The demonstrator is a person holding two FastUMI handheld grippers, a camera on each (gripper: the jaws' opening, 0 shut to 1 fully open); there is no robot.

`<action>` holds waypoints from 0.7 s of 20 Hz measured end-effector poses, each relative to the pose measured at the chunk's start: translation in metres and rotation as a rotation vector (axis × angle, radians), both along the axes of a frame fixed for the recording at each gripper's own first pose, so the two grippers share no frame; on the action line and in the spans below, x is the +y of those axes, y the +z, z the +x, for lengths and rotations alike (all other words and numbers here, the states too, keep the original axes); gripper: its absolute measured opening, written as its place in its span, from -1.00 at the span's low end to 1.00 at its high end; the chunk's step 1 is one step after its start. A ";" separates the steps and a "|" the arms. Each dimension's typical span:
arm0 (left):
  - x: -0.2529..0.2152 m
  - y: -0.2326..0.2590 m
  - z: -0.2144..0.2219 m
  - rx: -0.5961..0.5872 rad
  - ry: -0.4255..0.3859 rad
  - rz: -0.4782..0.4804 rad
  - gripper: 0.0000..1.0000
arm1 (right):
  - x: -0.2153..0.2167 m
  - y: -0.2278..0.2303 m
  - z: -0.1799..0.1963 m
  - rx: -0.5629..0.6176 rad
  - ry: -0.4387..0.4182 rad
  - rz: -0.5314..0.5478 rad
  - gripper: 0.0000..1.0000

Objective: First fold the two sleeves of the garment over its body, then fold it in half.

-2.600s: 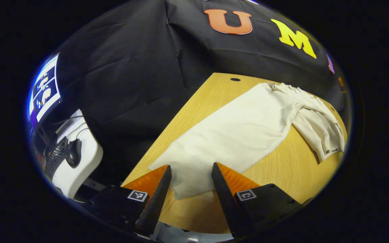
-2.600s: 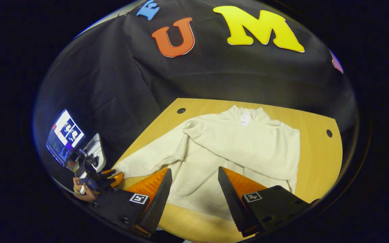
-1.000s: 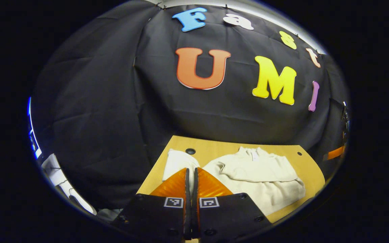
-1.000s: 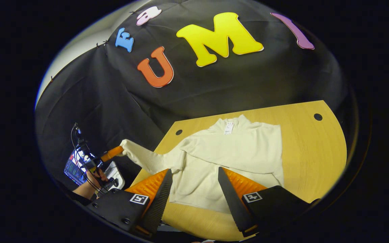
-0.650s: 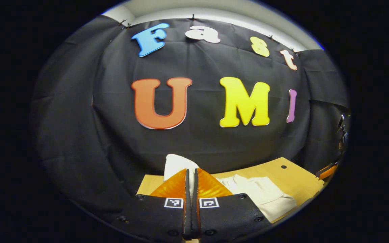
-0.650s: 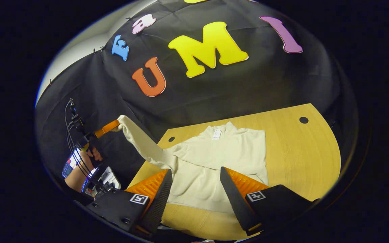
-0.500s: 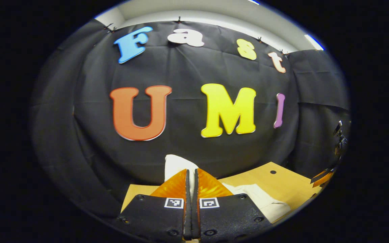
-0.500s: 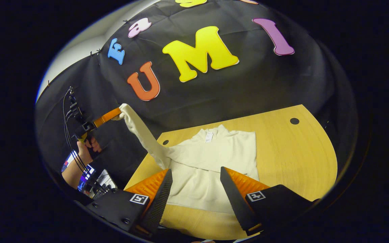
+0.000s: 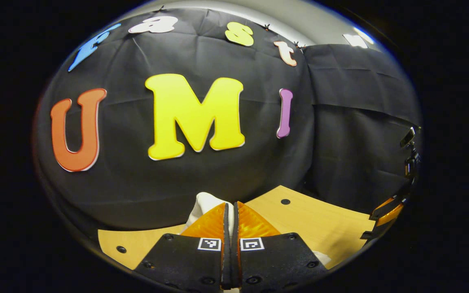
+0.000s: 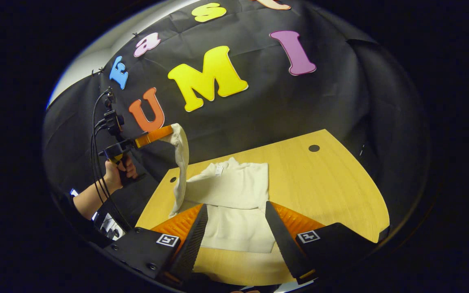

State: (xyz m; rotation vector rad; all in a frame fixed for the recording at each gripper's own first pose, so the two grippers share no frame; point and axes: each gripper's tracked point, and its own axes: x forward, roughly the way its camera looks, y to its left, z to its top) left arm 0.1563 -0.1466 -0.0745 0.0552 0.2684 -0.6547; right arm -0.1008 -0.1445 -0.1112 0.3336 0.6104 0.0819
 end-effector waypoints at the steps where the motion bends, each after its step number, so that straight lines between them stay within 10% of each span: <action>1: -0.013 -0.016 0.000 0.024 -0.017 0.007 -0.94 | -0.008 -0.003 -0.004 0.009 -0.020 -0.002 0.78; 14: -0.097 -0.191 0.011 0.321 -0.042 0.045 -0.93 | -0.057 -0.018 -0.037 0.115 -0.137 -0.089 0.79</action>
